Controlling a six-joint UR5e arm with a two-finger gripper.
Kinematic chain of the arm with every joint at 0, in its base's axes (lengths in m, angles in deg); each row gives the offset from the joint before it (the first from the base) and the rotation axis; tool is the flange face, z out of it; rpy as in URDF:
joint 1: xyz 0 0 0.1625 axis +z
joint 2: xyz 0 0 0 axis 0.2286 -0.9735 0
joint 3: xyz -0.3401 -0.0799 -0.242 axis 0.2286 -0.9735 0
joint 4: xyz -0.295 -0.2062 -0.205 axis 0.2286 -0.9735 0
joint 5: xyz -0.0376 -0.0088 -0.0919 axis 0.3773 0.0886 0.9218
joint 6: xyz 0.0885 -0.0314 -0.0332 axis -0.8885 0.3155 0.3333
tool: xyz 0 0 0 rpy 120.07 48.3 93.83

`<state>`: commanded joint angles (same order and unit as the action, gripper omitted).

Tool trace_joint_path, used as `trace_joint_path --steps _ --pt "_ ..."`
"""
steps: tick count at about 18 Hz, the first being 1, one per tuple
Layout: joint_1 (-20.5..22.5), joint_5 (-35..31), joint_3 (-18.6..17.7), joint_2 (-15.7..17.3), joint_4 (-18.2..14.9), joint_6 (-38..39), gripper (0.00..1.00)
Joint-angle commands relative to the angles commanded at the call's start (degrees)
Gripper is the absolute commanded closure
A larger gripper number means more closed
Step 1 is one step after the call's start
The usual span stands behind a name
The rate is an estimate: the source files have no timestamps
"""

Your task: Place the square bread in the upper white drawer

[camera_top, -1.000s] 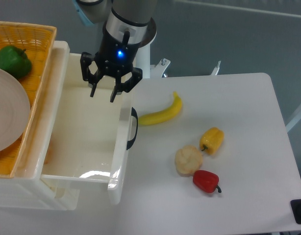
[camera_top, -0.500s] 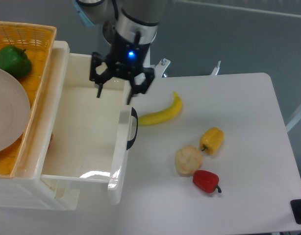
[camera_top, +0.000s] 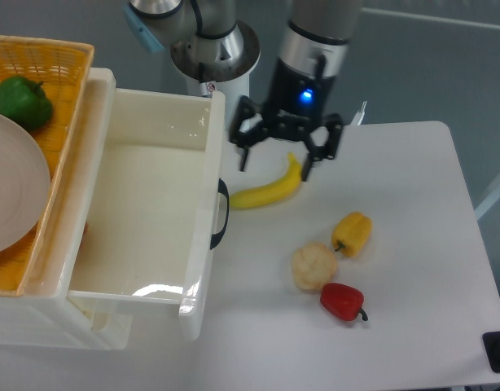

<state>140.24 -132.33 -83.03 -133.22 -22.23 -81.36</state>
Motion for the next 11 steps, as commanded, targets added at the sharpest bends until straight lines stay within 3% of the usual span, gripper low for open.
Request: trace_joint_path --steps 3,7,11 --pt "0.70 -5.54 0.26 -1.07 0.26 -9.16 0.00" --pt "0.44 -13.80 0.35 -1.24 0.44 -10.14 0.00" --pt "0.35 -16.55 0.62 -1.33 0.44 -11.29 0.00"
